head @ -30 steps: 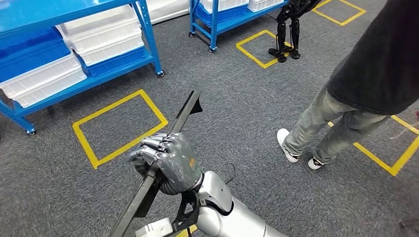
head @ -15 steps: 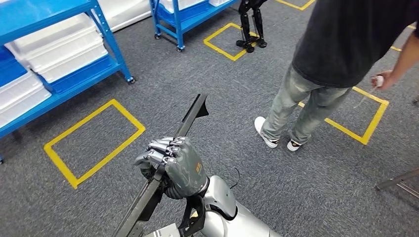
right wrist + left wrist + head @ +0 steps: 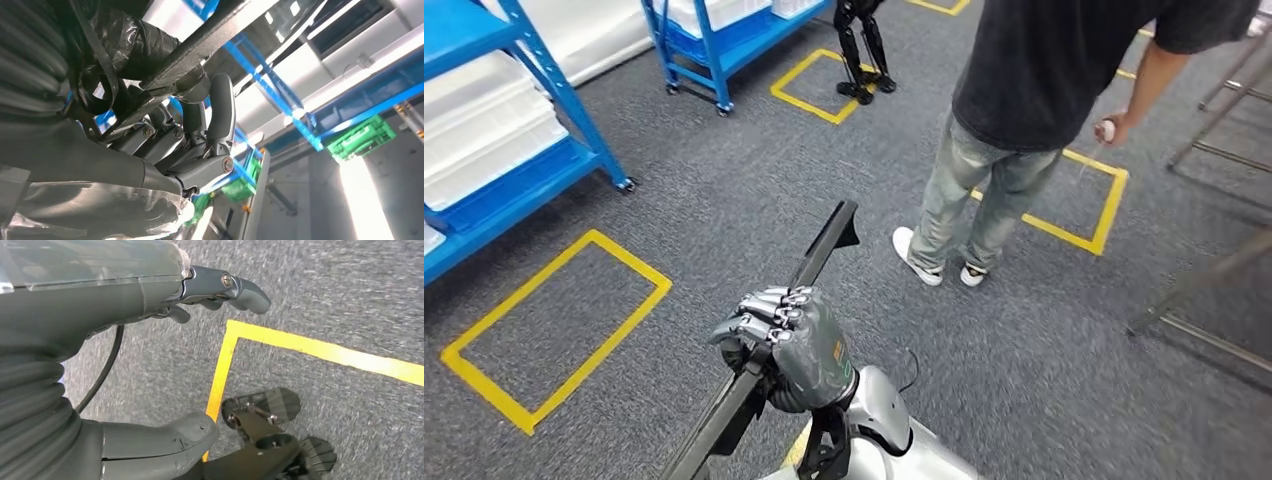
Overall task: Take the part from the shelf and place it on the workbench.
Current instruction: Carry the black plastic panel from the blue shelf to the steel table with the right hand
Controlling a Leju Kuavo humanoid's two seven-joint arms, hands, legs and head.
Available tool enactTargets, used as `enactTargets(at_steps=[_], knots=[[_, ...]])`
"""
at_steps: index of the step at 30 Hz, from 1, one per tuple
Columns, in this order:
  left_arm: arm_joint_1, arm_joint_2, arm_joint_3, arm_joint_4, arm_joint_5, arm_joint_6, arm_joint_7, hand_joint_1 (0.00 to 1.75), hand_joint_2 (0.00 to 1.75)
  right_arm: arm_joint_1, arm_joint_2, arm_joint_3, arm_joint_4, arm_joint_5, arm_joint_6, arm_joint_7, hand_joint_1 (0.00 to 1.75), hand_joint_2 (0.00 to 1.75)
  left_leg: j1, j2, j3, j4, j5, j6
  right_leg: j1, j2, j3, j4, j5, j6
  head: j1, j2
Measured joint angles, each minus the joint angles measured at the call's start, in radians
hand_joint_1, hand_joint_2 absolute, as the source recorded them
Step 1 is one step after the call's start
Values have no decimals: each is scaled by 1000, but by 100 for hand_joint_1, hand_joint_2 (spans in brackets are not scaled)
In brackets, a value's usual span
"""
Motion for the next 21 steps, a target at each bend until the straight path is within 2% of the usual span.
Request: enactTargets(at_steps=[2,3,4,5,6,7,9,10,11,13,14,15,17,18,19,20,21], knots=[[3,0,0,0,0,1,-3,0,175,6,-8,-4,-9,5,-6,-2,175,175,-4,28,1,-5,3,9,1,-61,-54,111,-62,4,2,0],[6,1,0,0,1,1,-4,0,175,10,-12,-5,-12,7,-8,-2,175,175,-6,43,1,-4,2,11,1,-76,-85,175,-91,6,1,0],[8,1,0,0,2,2,-4,0,175,15,-16,-6,-14,7,-9,-2,175,175,-8,58,0,-4,1,12,0,-83,-105,220,-105,7,2,0],[9,2,0,0,3,2,-5,0,175,21,-20,-7,-16,8,-10,-2,175,175,-9,72,0,-4,0,13,0,-86,-108,230,-100,6,2,0],[9,2,0,0,4,3,-6,0,175,26,-25,-9,-19,8,-11,-3,175,175,-10,84,1,-4,-1,12,0,-89,-89,201,-79,4,2,0],[8,2,0,0,5,3,-6,0,175,29,-28,-11,-22,9,-11,-4,175,175,-10,95,2,-3,-2,10,2,-97,-53,141,-48,0,2,0],[7,2,0,0,8,3,-8,0,175,31,-32,-15,-30,11,-13,-6,175,175,-14,113,6,-3,-7,4,11,-131,23,7,-6,-11,1,0],[7,2,1,0,9,3,-9,0,175,31,-33,-18,-33,12,-14,-7,175,175,-15,120,8,-3,-9,0,16,-142,43,-31,1,-17,2,0],[7,2,1,0,10,3,-9,0,175,31,-34,-19,-36,12,-15,-8,175,175,-17,128,10,-3,-11,-5,21,-146,50,-47,0,-21,1,0],[6,2,1,0,11,4,-10,0,175,34,-37,-22,-39,12,-17,-8,175,175,-17,141,13,-5,-15,-15,21,-126,50,-50,4,-30,2,0],[5,2,1,0,11,4,-10,0,175,35,-38,-22,-41,13,-17,-8,175,175,-16,135,14,0,-22,-20,19,-117,53,-55,7,-35,1,0],[5,1,1,0,12,4,-11,0,175,36,-39,-23,-44,14,-18,-9,175,175,-15,118,6,21,-39,-24,16,-108,55,-60,10,-41,1,0],[6,1,2,0,13,4,-12,0,175,37,-39,-23,-46,16,-19,-10,175,175,-11,70,-38,124,-98,-29,12,-91,59,-65,13,-50,1,0],[8,1,3,0,14,4,-12,0,175,38,-39,-23,-46,18,-19,-10,175,175,-11,55,-71,195,-129,-31,12,-81,59,-65,13,-53,1,0],[11,1,3,0,15,4,-12,0,175,40,-40,-23,-46,19,-20,-11,175,175,-11,48,-101,252,-146,-33,13,-69,59,-63,12,-54,1,0],[13,1,4,0,16,5,-12,0,175,42,-40,-23,-46,20,-22,-12,175,175,-10,45,-119,281,-146,-35,14,-57,59,-61,11,-54,1,0],[15,1,5,0,17,6,-11,0,175,43,-41,-23,-48,22,-24,-14,175,175,-10,43,-119,272,-125,-35,14,-43,59,-57,10,-54,1,0]])
